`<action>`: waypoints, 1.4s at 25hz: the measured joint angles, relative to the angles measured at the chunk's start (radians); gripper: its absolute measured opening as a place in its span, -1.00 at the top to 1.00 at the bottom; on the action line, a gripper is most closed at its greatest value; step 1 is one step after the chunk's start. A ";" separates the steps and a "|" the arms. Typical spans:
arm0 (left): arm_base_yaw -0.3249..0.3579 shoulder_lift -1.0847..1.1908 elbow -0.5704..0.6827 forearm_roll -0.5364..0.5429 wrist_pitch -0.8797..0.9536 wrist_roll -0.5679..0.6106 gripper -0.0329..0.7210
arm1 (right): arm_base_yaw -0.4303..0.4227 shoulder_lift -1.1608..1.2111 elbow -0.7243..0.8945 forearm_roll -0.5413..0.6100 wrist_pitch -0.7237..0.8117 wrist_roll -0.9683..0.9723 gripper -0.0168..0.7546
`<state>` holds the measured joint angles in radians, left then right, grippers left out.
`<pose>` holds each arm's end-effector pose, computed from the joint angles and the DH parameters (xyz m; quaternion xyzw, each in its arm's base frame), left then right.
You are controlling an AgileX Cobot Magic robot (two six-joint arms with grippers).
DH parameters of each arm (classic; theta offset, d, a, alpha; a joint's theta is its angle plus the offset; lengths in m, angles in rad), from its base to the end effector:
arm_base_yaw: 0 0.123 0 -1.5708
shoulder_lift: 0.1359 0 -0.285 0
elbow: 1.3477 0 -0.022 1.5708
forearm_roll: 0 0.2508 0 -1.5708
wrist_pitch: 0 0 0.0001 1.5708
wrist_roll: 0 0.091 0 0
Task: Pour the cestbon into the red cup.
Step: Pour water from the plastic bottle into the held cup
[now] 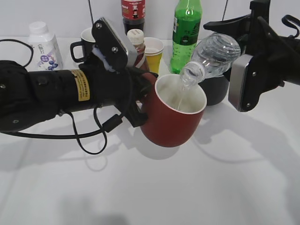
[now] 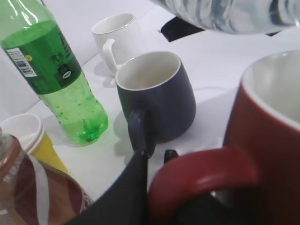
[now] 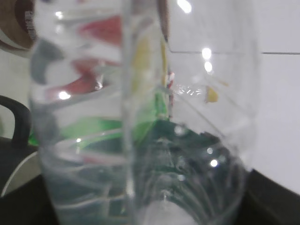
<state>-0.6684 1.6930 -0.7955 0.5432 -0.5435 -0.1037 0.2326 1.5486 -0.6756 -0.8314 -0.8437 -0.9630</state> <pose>0.2553 -0.2325 0.2033 0.4695 0.6611 -0.1932 0.5525 0.2807 0.1181 0.2338 -0.6870 0.2918 -0.2265 0.6257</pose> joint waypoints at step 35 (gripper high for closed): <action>0.000 0.000 0.000 0.003 0.001 0.001 0.73 | 0.000 0.001 -0.001 0.000 0.000 -0.048 -0.27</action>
<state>-0.6684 1.6930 -0.7955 0.5458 -0.5426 -0.1029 0.2326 1.5494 -0.6765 -0.8314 -0.8437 -1.0107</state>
